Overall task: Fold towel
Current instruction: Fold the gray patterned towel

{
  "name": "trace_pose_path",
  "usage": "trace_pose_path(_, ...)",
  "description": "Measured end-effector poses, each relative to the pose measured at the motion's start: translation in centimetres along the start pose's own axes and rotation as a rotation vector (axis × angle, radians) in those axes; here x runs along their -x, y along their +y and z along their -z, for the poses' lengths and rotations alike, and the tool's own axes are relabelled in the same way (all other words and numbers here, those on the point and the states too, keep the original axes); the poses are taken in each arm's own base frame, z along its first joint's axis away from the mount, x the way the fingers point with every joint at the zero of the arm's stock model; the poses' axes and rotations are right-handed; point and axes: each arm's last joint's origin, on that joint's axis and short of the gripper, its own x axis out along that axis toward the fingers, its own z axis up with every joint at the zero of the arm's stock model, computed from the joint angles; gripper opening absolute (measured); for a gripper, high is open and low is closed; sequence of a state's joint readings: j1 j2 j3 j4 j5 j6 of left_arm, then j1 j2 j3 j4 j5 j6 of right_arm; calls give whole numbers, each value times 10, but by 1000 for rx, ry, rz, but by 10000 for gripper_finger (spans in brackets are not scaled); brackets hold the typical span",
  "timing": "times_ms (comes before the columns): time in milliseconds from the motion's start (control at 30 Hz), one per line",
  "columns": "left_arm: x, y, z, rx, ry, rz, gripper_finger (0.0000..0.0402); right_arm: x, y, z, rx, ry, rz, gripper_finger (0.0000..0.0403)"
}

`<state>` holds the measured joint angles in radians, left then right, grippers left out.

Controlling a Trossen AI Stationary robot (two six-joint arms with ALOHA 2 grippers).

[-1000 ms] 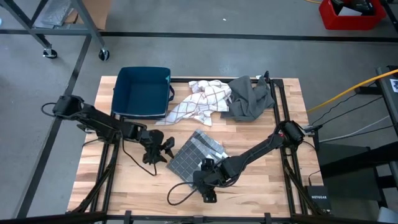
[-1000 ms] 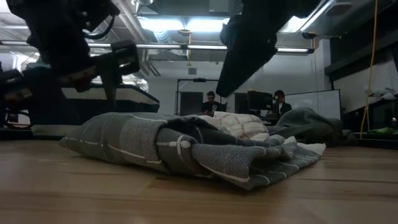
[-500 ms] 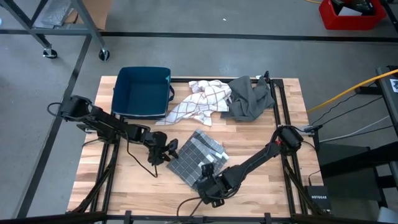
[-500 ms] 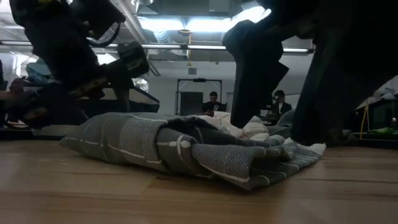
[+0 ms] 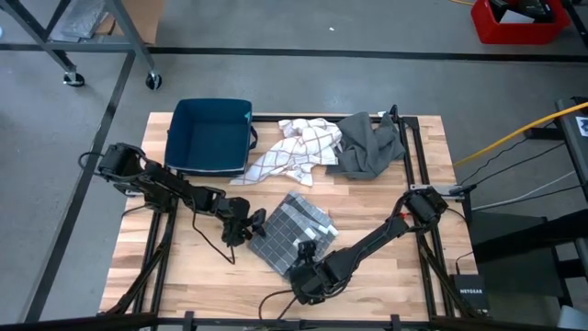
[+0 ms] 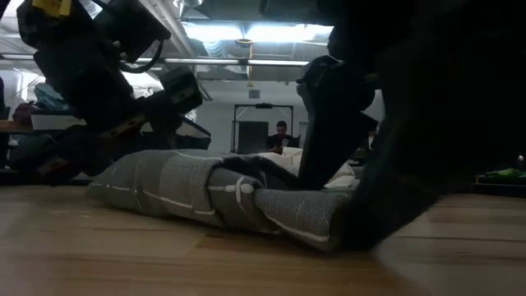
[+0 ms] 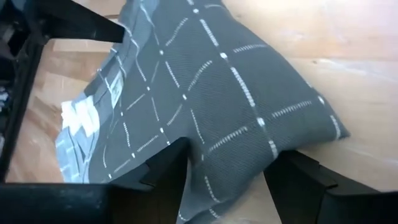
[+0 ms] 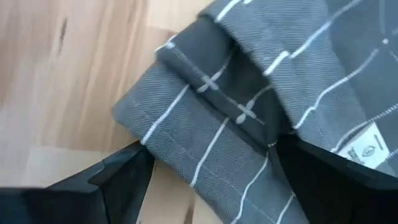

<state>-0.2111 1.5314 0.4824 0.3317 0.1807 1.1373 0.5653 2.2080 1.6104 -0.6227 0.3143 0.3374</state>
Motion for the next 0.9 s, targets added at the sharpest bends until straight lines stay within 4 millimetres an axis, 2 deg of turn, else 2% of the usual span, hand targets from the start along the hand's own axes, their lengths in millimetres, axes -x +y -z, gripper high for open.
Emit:
trace_pose_path(133, 0, 0, 0, 103, -13, 5, 159, -3, -4, -3, -126, -12, -2, 300)
trace_pose_path(367, -1, -1, -4, 209, -25, 16, 98, -5, -6, -10, -273, -64, -53, 209)
trace_pose_path(600, -2, -7, -15, 337, -53, 43, 14, -4, -1, -17, -530, -64, -194, 89)
trace_pose_path(733, 1, -8, -22, 455, -99, 75, 9, -2, 4, -22, -677, -55, -310, 14)
trace_pose_path(900, 8, -5, -29, 671, -214, 170, 4, 2, 8, -33, -798, -102, -434, 24)
